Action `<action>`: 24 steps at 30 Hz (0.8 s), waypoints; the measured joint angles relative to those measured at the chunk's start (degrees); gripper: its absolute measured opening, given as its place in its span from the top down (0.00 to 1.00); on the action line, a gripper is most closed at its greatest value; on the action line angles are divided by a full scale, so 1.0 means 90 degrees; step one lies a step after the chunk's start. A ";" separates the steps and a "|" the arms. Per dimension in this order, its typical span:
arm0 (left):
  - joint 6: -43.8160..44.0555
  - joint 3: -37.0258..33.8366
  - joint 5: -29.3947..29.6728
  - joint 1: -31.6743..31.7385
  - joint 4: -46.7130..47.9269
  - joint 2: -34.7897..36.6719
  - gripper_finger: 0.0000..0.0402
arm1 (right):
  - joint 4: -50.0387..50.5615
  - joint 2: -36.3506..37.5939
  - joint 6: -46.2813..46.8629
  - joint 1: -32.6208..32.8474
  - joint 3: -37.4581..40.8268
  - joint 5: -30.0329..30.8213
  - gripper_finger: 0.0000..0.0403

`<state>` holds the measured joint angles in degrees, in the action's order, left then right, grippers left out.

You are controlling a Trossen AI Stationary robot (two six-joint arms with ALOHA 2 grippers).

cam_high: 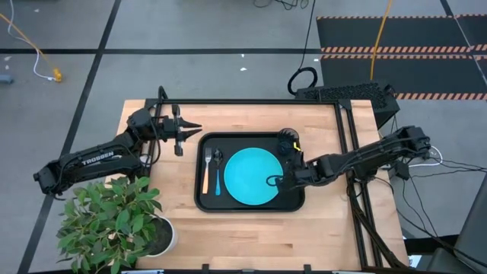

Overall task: Pick and place plate/cup/fork/spoon on tray
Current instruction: Adjust the blue plate on the black serving tray

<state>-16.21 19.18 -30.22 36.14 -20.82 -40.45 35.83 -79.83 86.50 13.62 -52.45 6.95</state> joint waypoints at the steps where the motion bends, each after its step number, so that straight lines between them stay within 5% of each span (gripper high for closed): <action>1: 0.0009 0.0000 0.0000 0.0000 0.0000 0.0000 0.84 | -0.0083 0.0002 -0.0161 -0.0001 0.0000 -0.0132 0.92; 13: 0.0072 -0.0002 -0.0002 0.0000 0.0087 0.0000 0.84 | -0.1034 0.0005 -0.2153 -0.0007 0.0000 -0.0286 0.92; 24: 0.0033 -0.0002 0.0013 0.0000 0.0194 -0.0002 0.84 | 0.0284 0.0005 -0.1760 -0.0090 0.0000 0.0276 0.92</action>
<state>-15.91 19.16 -30.10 36.14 -19.07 -40.47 38.38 -79.79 70.66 12.81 -52.45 9.44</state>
